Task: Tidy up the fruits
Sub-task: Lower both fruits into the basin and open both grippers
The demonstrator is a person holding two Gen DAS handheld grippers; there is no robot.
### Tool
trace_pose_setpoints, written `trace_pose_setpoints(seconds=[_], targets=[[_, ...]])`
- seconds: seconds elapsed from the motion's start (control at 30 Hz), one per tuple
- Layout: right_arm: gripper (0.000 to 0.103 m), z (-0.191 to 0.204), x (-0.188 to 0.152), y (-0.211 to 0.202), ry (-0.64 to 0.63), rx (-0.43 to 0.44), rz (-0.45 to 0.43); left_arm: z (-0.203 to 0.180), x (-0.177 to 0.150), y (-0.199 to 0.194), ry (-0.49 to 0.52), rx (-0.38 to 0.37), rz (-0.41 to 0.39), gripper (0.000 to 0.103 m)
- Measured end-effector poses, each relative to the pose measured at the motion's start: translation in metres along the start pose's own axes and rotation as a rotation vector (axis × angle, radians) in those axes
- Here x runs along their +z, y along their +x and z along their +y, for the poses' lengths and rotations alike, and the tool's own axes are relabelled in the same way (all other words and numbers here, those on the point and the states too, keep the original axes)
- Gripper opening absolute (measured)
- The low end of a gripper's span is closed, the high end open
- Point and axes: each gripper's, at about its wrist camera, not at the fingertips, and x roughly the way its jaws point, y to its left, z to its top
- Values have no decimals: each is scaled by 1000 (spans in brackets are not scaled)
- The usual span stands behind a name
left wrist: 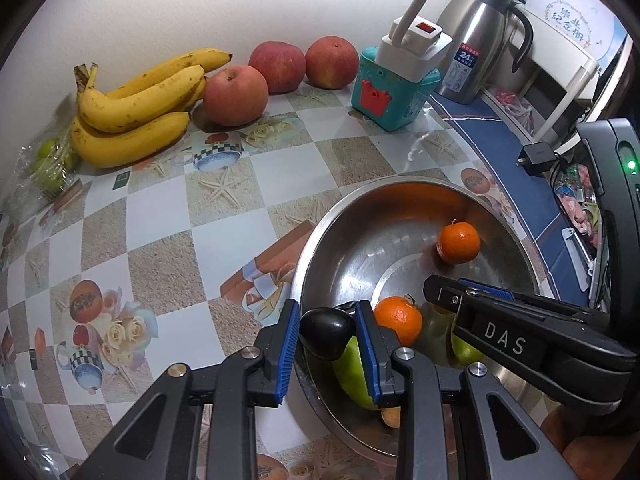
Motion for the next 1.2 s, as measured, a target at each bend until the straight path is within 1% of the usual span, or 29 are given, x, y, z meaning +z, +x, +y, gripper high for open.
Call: trace_pose_setpoints(seconds=[0.2,0.23,0.27,0.33,0.53,0.7,0.73,0.77,0.8,0.87,0.9,0.97,1.0,1.1,1.2], targets=[[27,2,1,1,-2,6,9,-1,0,-1,5,1,1,32],[28,3,1,0,-3,6,8,-1,1,-1,4,1,0,34],[28,3,1,0,-5,6,8,0,1,-2,3,1,-3,38],[28,4,2,-2,-9,6,5,1,2,-6,2,-2,-12,40],[28,7,3,-9,-18,11,-11,7,4,-15,-18,12,-33,40],[28,9,2,-9,-26,6,-8,27,4,-14,-97,60,-23,48],[28,9,2,-8,-28,3,-6,32,4,-14,-116,74,-24,53],[34,10,2,-8,-32,-3,-6,37,4,-13,-135,88,-25,65],[46,11,2,-7,-39,-9,-6,43,3,-13,-162,117,-25,70],[63,12,2,-7,-49,-19,-14,53,1,-12,-207,162,-23,81],[65,13,2,-7,-54,-20,-17,58,0,-11,-231,179,-18,84],[66,15,2,-7,-65,-25,-22,67,-4,-9,-267,209,-10,97],[69,16,2,-7,-70,-31,-25,70,-5,-8,-277,225,-6,100],[72,17,2,-7,-80,-35,-27,79,-10,-3,-296,279,15,101],[72,20,1,-6,-94,-41,-29,86,-14,4,-322,295,46,103]])
